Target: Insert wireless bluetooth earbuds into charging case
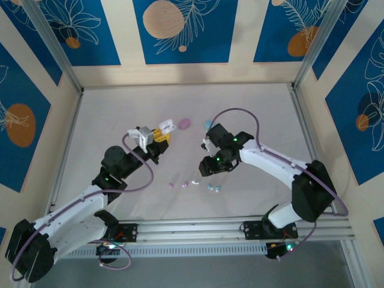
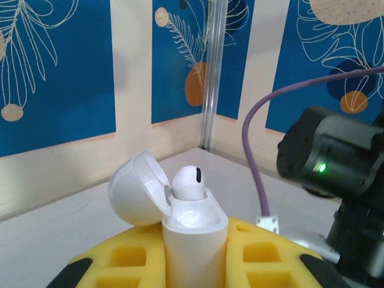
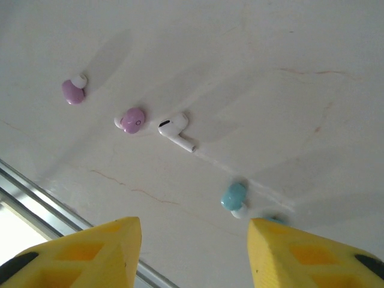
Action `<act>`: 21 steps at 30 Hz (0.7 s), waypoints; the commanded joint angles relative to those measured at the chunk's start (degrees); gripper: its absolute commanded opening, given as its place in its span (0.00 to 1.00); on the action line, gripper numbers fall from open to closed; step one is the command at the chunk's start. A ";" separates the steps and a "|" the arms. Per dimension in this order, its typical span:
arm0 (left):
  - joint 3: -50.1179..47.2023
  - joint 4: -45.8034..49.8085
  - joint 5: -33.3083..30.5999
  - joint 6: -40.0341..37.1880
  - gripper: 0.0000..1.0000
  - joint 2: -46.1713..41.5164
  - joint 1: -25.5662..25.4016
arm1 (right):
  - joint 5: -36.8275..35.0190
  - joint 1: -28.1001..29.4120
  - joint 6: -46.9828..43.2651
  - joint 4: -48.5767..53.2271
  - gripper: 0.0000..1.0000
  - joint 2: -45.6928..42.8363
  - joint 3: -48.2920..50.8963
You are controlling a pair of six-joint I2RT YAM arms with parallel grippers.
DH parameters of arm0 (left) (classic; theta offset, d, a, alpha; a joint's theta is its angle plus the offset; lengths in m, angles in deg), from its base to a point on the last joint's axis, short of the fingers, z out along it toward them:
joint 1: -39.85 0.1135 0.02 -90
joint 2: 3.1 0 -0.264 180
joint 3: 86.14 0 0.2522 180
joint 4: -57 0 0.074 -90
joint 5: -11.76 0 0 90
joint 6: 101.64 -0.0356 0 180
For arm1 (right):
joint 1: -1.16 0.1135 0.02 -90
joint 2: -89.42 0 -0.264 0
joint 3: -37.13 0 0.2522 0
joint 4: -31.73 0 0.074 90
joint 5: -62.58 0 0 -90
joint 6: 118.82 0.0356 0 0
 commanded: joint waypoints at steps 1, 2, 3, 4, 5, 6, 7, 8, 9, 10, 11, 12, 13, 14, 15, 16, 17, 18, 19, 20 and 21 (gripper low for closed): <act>0.10 -3.46 -2.83 -0.27 0.00 -0.34 -0.49 | 0.60 1.47 -3.33 -0.33 0.51 4.43 -3.86; 0.04 -3.09 -3.70 -0.51 0.00 -0.61 -0.48 | 0.35 1.89 -3.96 -0.07 0.51 5.93 -4.68; -0.05 -2.83 -4.44 -0.76 0.00 -0.88 -0.52 | 0.39 2.39 -4.67 0.00 0.51 7.08 -5.23; -0.11 -2.57 -4.97 -1.08 0.00 -1.10 -0.45 | 0.20 3.08 -5.44 0.00 0.51 8.24 -5.91; -0.19 -2.10 -5.43 -1.39 0.00 -1.43 -0.39 | -0.35 3.78 -5.96 0.01 0.50 9.54 -6.49; -0.31 -1.71 -5.72 -1.53 0.00 -1.67 -0.41 | -0.70 4.31 -6.20 0.07 0.50 10.61 -7.02; -0.31 -1.12 -6.11 -1.72 0.00 -2.06 -0.36 | -0.85 4.80 -6.41 0.06 0.50 11.76 -7.50; -0.29 -0.24 -7.06 -1.80 0.00 -2.36 -0.38 | -0.84 5.28 -6.58 0.04 0.50 12.58 -7.89; -0.12 0.82 -8.29 -1.76 0.00 -2.67 -0.44 | -1.01 5.73 -6.58 -0.08 0.50 13.31 -8.04; -0.09 2.21 -9.50 -1.75 0.00 -3.10 -0.39 | -1.05 6.29 -6.65 -0.42 0.50 13.77 -8.04; -0.24 3.01 -10.27 -2.00 0.00 -3.60 -0.37 | -1.19 6.63 -6.65 -0.84 0.50 14.18 -7.82; -0.38 3.74 -11.05 -2.06 0.00 -4.07 -0.34 | -1.34 6.83 -6.47 -1.23 0.50 14.45 -7.56; -0.54 4.61 -12.25 -2.05 0.00 -4.58 -0.19 | -1.37 7.07 -6.11 -1.81 0.49 14.67 -7.33; -0.68 5.35 -13.02 -1.99 0.00 -4.98 -0.13 | -1.07 7.12 -5.78 -2.40 0.49 14.90 -7.08; -0.74 5.93 -13.33 -2.04 0.00 -5.31 -0.01 | -0.97 7.20 -5.60 -2.96 0.49 15.00 -6.81; -0.87 6.28 -13.54 -2.08 0.00 -5.55 0.09 | -1.22 7.25 -5.35 -3.37 0.49 15.26 -6.63; -1.00 6.40 -13.64 -2.05 0.00 -5.76 0.24 | -1.36 7.30 -5.35 -3.67 0.48 15.57 -6.49; -1.05 6.50 -13.65 -2.03 0.00 -5.89 0.27 | -1.56 7.29 -5.37 -3.83 0.48 15.81 -6.49; -1.12 6.61 -13.65 -2.07 0.00 -6.06 0.35 | -1.64 7.30 -5.54 -3.90 0.48 16.20 -6.66; -1.18 6.63 -13.56 -2.09 0.00 -6.20 0.38 | -1.68 7.28 -5.85 -3.99 0.48 16.57 -6.69; -1.16 6.53 -13.43 -2.03 0.00 -6.29 0.37 | -1.70 7.30 -6.30 -3.95 0.48 16.96 -6.87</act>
